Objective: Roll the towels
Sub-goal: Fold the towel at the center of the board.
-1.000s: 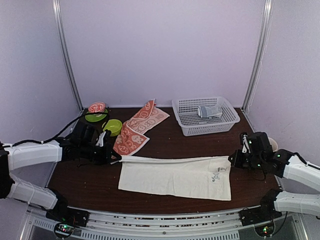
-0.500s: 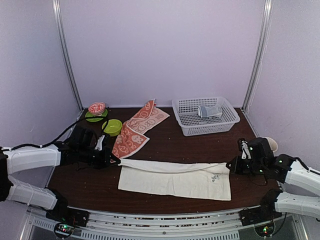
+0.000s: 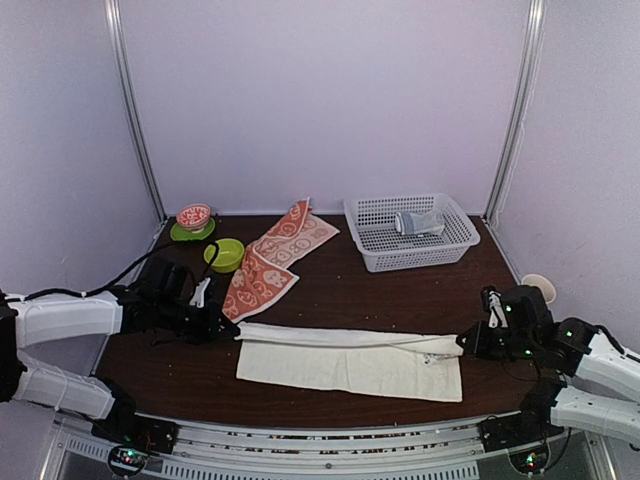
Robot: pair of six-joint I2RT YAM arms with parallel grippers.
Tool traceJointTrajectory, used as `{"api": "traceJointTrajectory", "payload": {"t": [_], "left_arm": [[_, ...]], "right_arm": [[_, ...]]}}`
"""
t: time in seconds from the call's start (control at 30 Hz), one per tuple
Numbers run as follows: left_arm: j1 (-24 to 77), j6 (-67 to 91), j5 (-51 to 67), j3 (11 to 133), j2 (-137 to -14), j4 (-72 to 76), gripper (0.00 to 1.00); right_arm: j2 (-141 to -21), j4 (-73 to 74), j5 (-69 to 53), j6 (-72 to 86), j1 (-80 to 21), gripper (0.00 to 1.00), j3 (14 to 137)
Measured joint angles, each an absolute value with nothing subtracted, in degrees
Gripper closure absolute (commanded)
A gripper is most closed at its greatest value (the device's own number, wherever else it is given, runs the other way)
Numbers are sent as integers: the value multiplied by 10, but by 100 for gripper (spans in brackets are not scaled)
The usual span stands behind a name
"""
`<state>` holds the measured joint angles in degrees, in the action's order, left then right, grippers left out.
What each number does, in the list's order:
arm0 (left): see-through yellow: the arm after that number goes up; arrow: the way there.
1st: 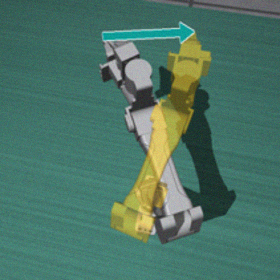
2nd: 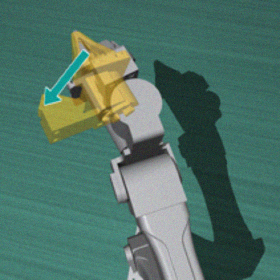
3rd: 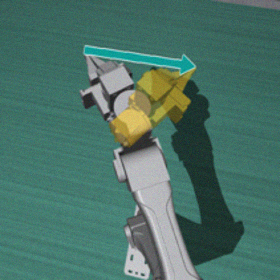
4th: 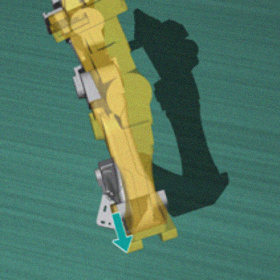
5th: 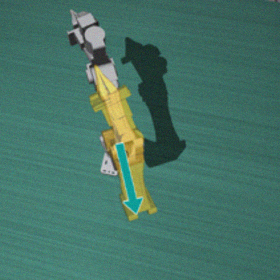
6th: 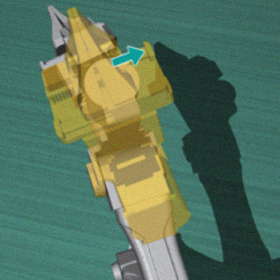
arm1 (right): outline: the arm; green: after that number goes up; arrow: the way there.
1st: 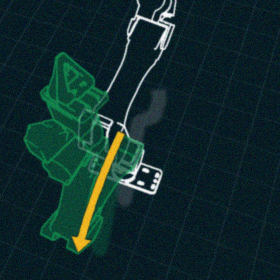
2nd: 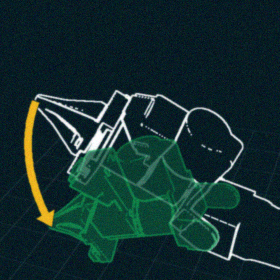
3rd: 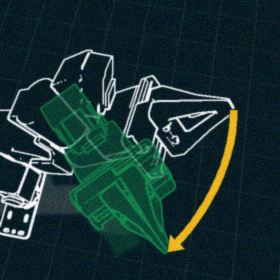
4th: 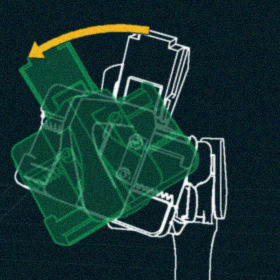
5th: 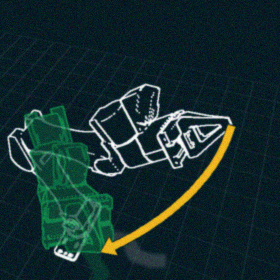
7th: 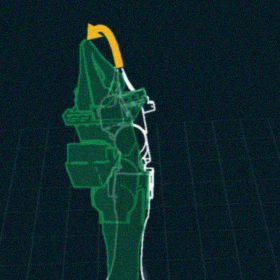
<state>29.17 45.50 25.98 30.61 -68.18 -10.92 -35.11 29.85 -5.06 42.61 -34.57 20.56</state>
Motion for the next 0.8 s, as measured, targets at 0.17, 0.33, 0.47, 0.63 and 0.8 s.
{"api": "traceJointTrajectory", "payload": {"t": [0.17,0.33,0.47,0.63,0.8], "left_arm": [[292,451,268,303,-682,-112,100],[292,449,273,292,-682,-115,100],[292,449,273,285,-682,-116,100],[292,448,274,285,-684,-117,100],[292,444,281,285,-696,-117,100]], "right_arm": [[-344,299,-61,424,-358,100,204],[-342,303,-66,425,-379,100,200],[-336,305,-66,431,-393,100,192],[-317,317,-65,442,-407,100,183],[-298,332,-59,450,-412,100,180]]}}
